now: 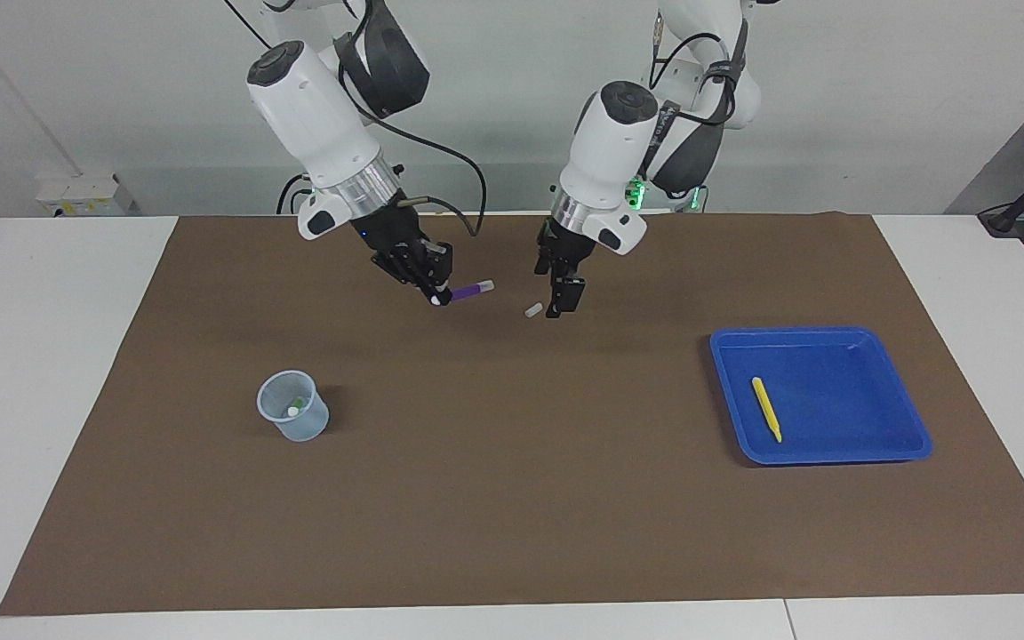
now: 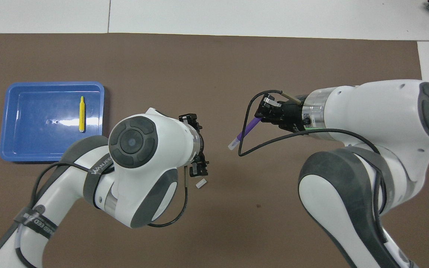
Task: Right arm passes pens to left for tray arrangement
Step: 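Grasp the purple pen with the left gripper from the right gripper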
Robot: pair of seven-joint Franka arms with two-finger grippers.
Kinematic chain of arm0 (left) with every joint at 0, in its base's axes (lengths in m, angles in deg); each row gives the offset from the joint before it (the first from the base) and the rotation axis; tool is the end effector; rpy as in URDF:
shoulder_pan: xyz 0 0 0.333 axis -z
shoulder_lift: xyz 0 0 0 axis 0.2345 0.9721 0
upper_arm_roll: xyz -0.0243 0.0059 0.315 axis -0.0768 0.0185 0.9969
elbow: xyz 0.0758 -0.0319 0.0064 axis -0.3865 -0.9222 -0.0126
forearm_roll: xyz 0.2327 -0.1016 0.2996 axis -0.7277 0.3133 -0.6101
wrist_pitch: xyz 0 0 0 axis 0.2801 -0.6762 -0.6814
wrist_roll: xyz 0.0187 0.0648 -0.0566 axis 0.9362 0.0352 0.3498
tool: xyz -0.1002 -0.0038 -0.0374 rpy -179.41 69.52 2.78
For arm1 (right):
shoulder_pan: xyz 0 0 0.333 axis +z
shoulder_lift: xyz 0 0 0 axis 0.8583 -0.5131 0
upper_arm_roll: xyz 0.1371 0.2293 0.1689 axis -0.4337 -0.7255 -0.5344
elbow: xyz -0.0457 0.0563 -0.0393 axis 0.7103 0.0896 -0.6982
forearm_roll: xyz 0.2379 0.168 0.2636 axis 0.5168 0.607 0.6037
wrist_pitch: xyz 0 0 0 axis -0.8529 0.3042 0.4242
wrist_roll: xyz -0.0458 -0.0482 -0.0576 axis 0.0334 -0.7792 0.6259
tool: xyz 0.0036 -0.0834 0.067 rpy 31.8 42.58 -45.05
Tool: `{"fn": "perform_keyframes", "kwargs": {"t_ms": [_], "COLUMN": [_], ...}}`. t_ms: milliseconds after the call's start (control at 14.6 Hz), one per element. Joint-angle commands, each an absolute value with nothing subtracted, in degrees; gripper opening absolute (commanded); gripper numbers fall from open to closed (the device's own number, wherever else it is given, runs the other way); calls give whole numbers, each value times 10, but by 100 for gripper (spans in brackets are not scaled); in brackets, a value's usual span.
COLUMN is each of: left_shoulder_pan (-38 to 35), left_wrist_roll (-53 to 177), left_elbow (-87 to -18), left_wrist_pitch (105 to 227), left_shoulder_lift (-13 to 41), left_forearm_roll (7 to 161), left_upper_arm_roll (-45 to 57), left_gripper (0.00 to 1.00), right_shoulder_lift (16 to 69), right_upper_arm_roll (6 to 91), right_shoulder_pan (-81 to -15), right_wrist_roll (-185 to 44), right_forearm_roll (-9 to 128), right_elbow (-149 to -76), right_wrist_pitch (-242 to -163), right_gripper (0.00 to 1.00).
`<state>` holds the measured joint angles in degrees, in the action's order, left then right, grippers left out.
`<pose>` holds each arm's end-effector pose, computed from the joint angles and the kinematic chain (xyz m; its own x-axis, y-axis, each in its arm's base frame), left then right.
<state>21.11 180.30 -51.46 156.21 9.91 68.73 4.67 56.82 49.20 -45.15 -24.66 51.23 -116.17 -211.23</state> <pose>0.4692 -0.3879 0.4802 -0.1594 0.9433 -0.2913 0.9815 0.1831 0.0558 0.5533 0.2205 0.5363 0.8852 -0.4649 -0.0150 -0.4215 -0.7881 -0.4485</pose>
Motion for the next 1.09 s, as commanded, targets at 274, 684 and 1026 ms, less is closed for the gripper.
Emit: {"fn": "perform_keyframes", "kwargs": {"t_ms": [274,684,1026], "left_shoulder_pan": [263,257,259], "left_wrist_roll": [2058,2115,2118], "left_elbow": [-525,-527,-525], "left_wrist_pitch": [1671,1686,1686], "left_shoulder_lift": [104,104,107], "left_forearm_roll": [686,686,684], "left_upper_arm_roll": [59,63,63], "left_gripper": [100,58,11], "right_shoulder_lift": [573,573,573], "right_upper_arm_roll": [492,492,492], "right_shoulder_pan": [-440,-439,-438], "right_wrist_roll": [-233,-231,-231], "right_forearm_roll": [528,527,527], "right_elbow": [-1170,-1171,-1171], "right_wrist_pitch": [-2127,-2127,-2127], "right_gripper": [0,0,0]}}
